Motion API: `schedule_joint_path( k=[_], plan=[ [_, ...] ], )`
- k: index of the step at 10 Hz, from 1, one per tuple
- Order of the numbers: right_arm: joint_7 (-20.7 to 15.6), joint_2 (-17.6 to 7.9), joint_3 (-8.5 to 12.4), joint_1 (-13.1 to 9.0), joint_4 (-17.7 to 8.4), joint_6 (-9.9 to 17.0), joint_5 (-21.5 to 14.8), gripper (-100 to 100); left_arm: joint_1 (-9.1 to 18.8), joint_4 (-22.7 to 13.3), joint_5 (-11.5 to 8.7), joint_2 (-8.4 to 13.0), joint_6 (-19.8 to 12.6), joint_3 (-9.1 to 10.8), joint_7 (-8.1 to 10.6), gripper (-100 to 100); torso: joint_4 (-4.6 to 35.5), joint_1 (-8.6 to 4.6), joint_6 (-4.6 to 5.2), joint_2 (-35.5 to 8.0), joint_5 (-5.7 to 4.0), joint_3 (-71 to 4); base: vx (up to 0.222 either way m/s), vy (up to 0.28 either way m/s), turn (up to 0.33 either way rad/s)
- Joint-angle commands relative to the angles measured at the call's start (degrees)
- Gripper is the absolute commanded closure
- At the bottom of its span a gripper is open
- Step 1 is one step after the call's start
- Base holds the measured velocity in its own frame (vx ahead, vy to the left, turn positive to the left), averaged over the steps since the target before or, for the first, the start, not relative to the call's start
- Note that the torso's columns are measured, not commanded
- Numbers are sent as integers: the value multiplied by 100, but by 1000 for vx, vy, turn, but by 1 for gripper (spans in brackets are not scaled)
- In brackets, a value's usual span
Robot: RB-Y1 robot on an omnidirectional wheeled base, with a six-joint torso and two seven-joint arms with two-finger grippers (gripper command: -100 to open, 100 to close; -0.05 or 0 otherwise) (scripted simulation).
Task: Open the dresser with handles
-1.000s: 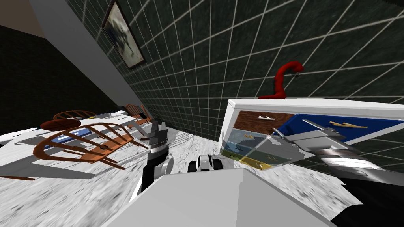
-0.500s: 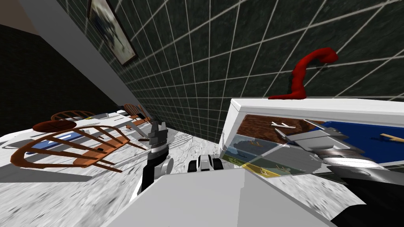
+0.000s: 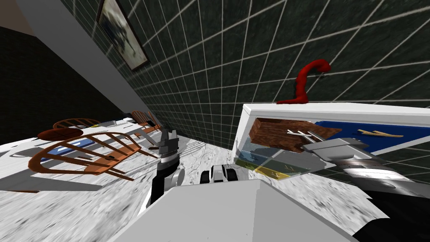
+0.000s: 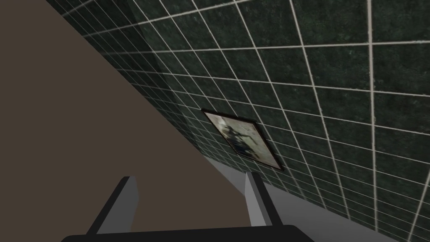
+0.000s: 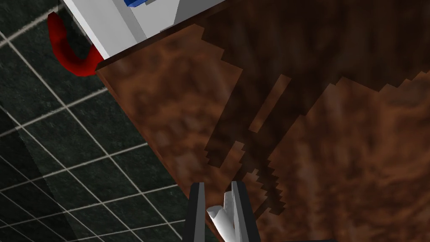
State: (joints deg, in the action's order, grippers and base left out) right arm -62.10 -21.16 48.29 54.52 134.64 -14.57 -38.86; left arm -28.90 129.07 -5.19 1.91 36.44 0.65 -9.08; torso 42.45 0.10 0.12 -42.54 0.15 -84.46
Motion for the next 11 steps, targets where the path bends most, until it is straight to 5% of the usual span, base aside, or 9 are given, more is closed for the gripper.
schedule_joint_path(
  k=[1,3,4,8,10,11],
  plan=[
    [6,19,-16,59,60,-45,12,100,-1,0,0,1,0,0,0,0,-5,-10,-4,35,8,-26,-126,47,-62],
    [10,31,-13,92,108,-67,23,100,0,0,0,0,0,0,0,0,-6,-2,-6,2,-8,1,-179,75,-67],
    [140,-57,144,246,233,13,131,-100,0,0,0,0,0,0,0,0,-7,8,-11,5,-7,2,-57,34,-75],
    [546,-294,635,746,681,211,482,-100,-4,1,0,2,1,2,0,0,-27,-21,-17,59,-16,-36,62,-30,-53],
    [681,-373,799,912,830,276,599,-100,-4,1,0,2,1,2,0,0,11,18,-6,-8,22,-2,50,-22,-39],
    [632,-339,718,898,768,206,561,-100,-3,1,0,1,1,1,0,0,27,33,2,-33,41,8,23,-10,5]
  ],
)
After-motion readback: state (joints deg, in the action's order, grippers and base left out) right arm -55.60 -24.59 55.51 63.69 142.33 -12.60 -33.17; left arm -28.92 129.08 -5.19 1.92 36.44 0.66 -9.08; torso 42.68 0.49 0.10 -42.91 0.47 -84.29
